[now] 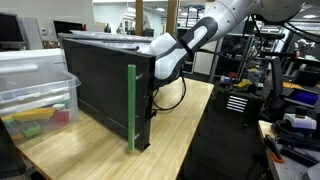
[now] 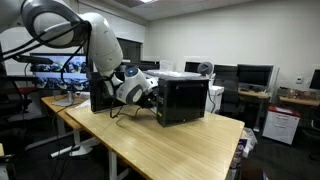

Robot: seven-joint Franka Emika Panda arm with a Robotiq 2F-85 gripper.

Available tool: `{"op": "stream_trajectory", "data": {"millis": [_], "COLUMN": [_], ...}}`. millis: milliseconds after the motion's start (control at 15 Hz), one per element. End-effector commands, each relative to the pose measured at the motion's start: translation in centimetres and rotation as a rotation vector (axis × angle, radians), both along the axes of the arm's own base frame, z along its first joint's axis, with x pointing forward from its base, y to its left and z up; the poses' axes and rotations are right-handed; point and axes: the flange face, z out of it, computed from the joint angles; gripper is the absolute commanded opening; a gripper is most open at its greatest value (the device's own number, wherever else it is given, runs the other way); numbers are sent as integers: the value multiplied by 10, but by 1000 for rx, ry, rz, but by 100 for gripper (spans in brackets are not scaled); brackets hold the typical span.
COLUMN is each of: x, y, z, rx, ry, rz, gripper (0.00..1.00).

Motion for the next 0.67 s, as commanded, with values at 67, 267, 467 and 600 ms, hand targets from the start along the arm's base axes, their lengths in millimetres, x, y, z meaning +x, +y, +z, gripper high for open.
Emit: {"op": "stream_trajectory", "data": {"millis": [67, 267, 467, 600], "x": [8, 5, 6, 5], "y": [-7, -2, -1, -2], "z": [8, 15, 22, 24], "rx": [-32, -35, -38, -37], "ry": [-17, 10, -3, -1], "rz": [-11, -4, -5, -10], "gripper": [100, 100, 100, 100]}}
